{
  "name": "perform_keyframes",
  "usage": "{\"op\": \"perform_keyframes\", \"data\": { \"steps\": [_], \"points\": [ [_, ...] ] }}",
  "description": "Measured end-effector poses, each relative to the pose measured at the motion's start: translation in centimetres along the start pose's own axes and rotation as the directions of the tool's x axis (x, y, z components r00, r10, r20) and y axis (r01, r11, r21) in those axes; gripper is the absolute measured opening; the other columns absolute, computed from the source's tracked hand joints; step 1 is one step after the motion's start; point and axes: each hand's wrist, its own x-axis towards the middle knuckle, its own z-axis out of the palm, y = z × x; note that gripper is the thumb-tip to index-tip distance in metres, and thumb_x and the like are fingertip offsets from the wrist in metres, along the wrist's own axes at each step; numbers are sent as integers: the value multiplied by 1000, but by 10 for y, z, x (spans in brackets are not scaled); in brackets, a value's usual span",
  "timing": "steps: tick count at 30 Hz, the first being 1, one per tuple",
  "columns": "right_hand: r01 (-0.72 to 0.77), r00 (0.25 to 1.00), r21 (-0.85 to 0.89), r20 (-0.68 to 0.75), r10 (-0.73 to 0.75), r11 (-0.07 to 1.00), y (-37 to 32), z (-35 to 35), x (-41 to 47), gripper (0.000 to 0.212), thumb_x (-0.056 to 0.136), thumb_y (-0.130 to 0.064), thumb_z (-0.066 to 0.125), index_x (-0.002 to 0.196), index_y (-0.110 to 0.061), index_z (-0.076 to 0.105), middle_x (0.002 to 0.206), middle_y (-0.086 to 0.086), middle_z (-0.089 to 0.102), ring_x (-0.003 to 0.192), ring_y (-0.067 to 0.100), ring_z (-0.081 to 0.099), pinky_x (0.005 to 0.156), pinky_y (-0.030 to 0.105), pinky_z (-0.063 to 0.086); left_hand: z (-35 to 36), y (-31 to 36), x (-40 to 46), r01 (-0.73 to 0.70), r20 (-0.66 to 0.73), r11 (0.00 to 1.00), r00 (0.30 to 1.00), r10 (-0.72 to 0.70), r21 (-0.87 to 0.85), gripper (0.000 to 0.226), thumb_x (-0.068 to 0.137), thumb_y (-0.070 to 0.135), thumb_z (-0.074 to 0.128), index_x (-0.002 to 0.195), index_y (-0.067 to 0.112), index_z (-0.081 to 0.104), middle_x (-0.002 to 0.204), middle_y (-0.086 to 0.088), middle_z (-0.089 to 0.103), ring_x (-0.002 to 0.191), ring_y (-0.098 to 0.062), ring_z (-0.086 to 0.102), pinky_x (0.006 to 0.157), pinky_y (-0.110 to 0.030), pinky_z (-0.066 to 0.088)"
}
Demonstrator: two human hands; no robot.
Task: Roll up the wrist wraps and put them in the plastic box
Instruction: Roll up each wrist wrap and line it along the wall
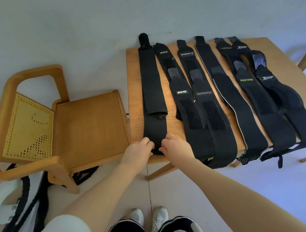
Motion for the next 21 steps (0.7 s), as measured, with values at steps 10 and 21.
{"op": "perform_keyframes", "data": {
  "steps": [10, 21],
  "points": [
    [-28, 991, 16, 131, 26, 999, 0, -9, 14, 30, 100, -25, 46, 125, -14, 55, 116, 8, 53, 103, 23, 53, 84, 34, 50, -6, -2, 13, 103, -18, 991, 994, -105, -83, 31, 100, 22, 44, 130, 17, 51, 125, -2, 52, 99, -18, 57, 77, -24, 46],
    [-321, 947, 330, 133, 292, 888, 0, -11, 32, 20, 97, -20, 53, 115, -14, 58, 120, 6, 43, 90, 18, 46, 79, 30, 45, -10, -11, 22, 71, 28, 977, 997, -67, -200, 34, 92, 27, 59, 123, 16, 54, 125, 0, 45, 110, -15, 48, 91, -26, 46]
  ]
}}
